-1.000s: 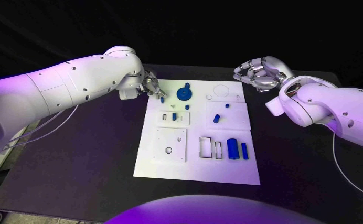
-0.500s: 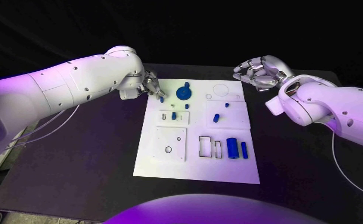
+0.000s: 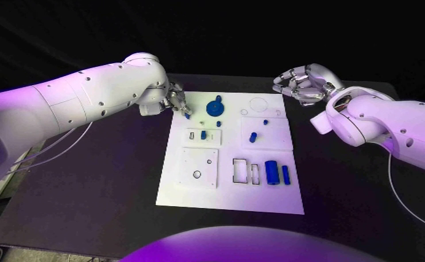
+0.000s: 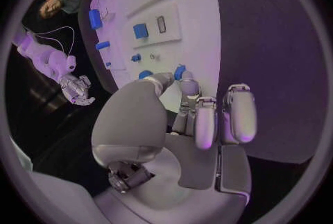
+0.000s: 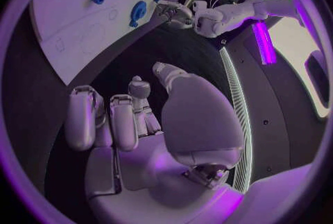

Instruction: Assemble the parts on the task board

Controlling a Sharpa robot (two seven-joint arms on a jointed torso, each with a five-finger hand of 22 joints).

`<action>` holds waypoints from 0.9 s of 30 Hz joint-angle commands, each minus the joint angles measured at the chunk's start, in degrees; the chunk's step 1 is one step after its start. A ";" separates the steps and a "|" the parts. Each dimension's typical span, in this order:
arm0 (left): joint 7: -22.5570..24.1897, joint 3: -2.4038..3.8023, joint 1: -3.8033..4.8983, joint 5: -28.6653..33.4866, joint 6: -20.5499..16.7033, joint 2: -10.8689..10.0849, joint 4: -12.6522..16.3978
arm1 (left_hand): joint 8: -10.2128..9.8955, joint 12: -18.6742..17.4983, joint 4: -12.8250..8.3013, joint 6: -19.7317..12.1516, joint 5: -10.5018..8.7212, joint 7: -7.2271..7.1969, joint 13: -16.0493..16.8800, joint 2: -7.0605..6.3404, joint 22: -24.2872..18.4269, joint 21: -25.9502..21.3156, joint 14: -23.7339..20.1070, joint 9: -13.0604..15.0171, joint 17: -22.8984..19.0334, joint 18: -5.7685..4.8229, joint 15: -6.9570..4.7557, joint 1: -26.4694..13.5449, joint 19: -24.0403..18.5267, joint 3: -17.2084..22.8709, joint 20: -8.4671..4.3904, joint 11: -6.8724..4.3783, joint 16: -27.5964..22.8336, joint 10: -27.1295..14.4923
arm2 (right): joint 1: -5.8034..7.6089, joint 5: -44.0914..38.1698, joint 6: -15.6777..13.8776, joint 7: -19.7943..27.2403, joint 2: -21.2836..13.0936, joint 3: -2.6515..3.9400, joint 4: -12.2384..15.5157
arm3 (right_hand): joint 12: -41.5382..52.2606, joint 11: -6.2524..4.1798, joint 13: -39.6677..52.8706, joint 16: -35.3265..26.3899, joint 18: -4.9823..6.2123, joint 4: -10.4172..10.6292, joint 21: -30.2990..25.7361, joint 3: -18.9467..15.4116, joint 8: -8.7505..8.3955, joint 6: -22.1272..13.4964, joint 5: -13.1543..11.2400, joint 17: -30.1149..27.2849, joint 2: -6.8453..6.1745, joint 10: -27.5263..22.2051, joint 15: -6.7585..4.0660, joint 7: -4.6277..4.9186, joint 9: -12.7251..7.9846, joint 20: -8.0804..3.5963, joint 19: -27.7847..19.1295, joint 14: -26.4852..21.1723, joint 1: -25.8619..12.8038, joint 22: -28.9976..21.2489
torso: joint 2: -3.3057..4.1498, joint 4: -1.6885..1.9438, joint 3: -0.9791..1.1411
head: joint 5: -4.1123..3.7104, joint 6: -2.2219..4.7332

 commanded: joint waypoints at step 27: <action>-0.03 0.43 0.01 10.10 -7.87 -7.52 9.49 | 5.87 1.52 -9.17 -0.43 -0.22 -0.45 2.44 -3.78 3.42 1.54 5.94 3.76 14.43 -0.82 -0.66 -2.37 1.12 21.46 -0.56 -0.70 0.32 2.78 | -0.15 -0.40 0.91 0.33 -0.06 0.00 -0.19 | 0.21 -0.13 -0.05 -0.39 0.61 0.38 -0.38 0.01 0.28 -0.32 0.32 -0.05 0.28 0.33 -0.41 0.07 -0.06 -0.33 -0.25 2.34 -0.30 5.73 | -0.26 0.34 0.05 | 0.33 -0.07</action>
